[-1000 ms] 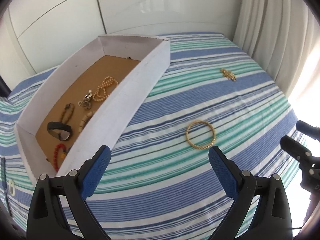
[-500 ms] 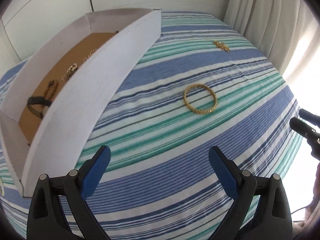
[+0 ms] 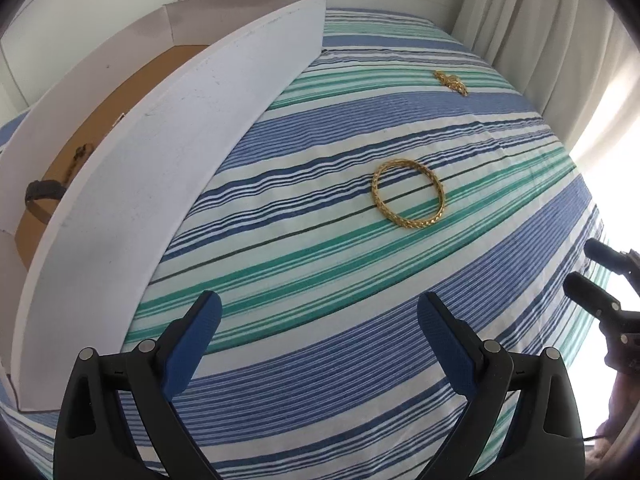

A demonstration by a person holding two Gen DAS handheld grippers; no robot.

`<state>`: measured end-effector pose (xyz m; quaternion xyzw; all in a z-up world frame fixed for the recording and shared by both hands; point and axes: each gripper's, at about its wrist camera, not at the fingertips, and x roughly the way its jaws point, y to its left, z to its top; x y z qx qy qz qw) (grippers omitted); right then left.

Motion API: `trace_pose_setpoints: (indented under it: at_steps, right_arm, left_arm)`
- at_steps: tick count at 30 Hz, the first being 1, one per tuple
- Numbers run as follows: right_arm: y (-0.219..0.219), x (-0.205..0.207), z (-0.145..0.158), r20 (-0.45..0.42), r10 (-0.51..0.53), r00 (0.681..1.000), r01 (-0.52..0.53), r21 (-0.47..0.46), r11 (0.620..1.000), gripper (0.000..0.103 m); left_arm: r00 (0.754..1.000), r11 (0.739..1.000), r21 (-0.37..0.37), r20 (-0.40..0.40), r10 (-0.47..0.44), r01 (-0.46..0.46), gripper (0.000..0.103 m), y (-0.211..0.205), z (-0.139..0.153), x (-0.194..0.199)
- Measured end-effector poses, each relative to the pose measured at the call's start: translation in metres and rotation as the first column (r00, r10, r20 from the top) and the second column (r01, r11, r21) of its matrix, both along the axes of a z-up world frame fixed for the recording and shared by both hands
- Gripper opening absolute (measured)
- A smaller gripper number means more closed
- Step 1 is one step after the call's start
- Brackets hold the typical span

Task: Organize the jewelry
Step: 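Withdraw both tools from the tray toward the gold bangle and earrings, then grasp the gold bangle with the left tool while the right grasps the gold earrings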

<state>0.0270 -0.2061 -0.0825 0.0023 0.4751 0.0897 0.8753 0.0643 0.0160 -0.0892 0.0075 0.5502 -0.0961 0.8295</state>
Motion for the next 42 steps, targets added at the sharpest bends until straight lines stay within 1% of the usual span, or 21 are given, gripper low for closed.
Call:
trace_pose_setpoints:
  at_steps: [5,9,12,16,20,23,25,27,28,30,32,33,34,36,39,40,41,42]
  right_arm:
    - [-0.004,0.004,-0.008,-0.023,-0.004,1.000,0.004,0.006,1.000,0.077]
    - [-0.010,0.010,-0.014,-0.045,-0.021,0.999,0.022,0.016,1.000,0.077]
    - [-0.018,0.017,-0.014,-0.057,-0.032,0.998,0.033,0.025,0.999,0.077]
    - [-0.029,0.033,-0.004,-0.034,-0.025,0.999,0.026,0.013,1.000,0.077]
    - [-0.045,0.066,0.013,0.025,-0.028,0.999,0.029,-0.024,0.999,0.077]
    - [-0.060,0.107,0.015,0.042,-0.033,0.999,0.034,-0.020,0.999,0.077]
    - [-0.068,0.136,0.007,0.029,-0.034,0.999,0.034,0.014,0.999,0.077]
    - [-0.077,0.172,-0.008,-0.017,-0.046,0.999,0.047,0.060,0.997,0.077]
    - [-0.080,0.188,-0.014,-0.028,-0.051,0.998,0.053,0.063,0.997,0.077]
    - [-0.082,0.218,-0.026,-0.021,-0.048,0.999,0.049,0.055,0.997,0.077]
    - [-0.079,0.242,-0.036,-0.018,-0.048,0.999,0.049,0.033,0.998,0.077]
    - [-0.078,0.250,-0.039,0.010,-0.051,0.999,0.051,0.020,0.998,0.077]
    - [-0.074,0.259,-0.042,0.008,-0.039,0.999,0.039,0.022,0.999,0.077]
    - [-0.064,0.270,-0.046,0.008,-0.009,1.000,0.009,0.015,1.000,0.077]
    - [-0.049,0.282,-0.053,0.021,0.012,1.000,-0.011,-0.044,0.999,0.077]
    - [-0.046,0.284,-0.055,0.023,0.014,1.000,-0.013,-0.053,0.998,0.075]
    - [-0.043,0.286,-0.058,0.021,0.015,1.000,-0.014,-0.058,0.998,0.064]
    - [-0.040,0.287,-0.061,0.016,0.012,1.000,-0.011,-0.071,0.997,0.057]
  left_arm:
    - [1.000,1.000,-0.007,-0.024,-0.002,0.002,0.098,-0.012,-0.002,0.019]
    - [0.998,1.000,-0.007,-0.055,0.006,-0.007,0.098,-0.027,-0.003,0.044]
    - [0.998,1.000,0.020,-0.062,0.009,-0.008,0.098,-0.038,-0.008,0.061]
    - [0.997,0.999,0.038,-0.075,0.033,-0.030,0.098,-0.044,-0.022,0.078]
    - [0.995,0.996,0.077,-0.084,0.050,-0.043,0.098,-0.048,-0.039,0.089]
    - [0.993,0.996,0.074,-0.105,0.061,-0.054,0.098,-0.047,-0.047,0.092]
    - [0.992,0.995,0.082,-0.115,0.061,-0.052,0.098,-0.048,-0.052,0.093]
    - [0.994,0.995,0.093,-0.096,0.049,-0.040,0.098,-0.051,-0.051,0.093]
    - [0.994,0.995,0.094,-0.096,0.045,-0.035,0.098,-0.052,-0.051,0.093]
    - [0.994,0.996,0.087,-0.098,0.044,-0.036,0.098,-0.054,-0.052,0.094]
    - [0.995,0.995,0.091,-0.093,0.046,-0.037,0.099,-0.055,-0.052,0.094]
    - [0.995,0.995,0.092,-0.092,0.045,-0.036,0.099,-0.056,-0.052,0.094]
    - [0.995,0.995,0.093,-0.091,0.044,-0.035,0.098,-0.056,-0.051,0.094]
    - [0.995,0.996,0.089,-0.091,0.041,-0.033,0.097,-0.057,-0.051,0.094]
    - [0.996,0.996,0.085,-0.085,0.031,-0.024,0.093,-0.058,-0.050,0.092]
    - [0.996,0.997,0.080,-0.082,0.028,-0.022,0.090,-0.057,-0.049,0.090]
    - [0.997,0.997,0.074,-0.079,0.024,-0.018,0.086,-0.054,-0.047,0.086]
    - [0.997,0.997,0.072,-0.076,0.018,-0.012,0.083,-0.055,-0.045,0.084]
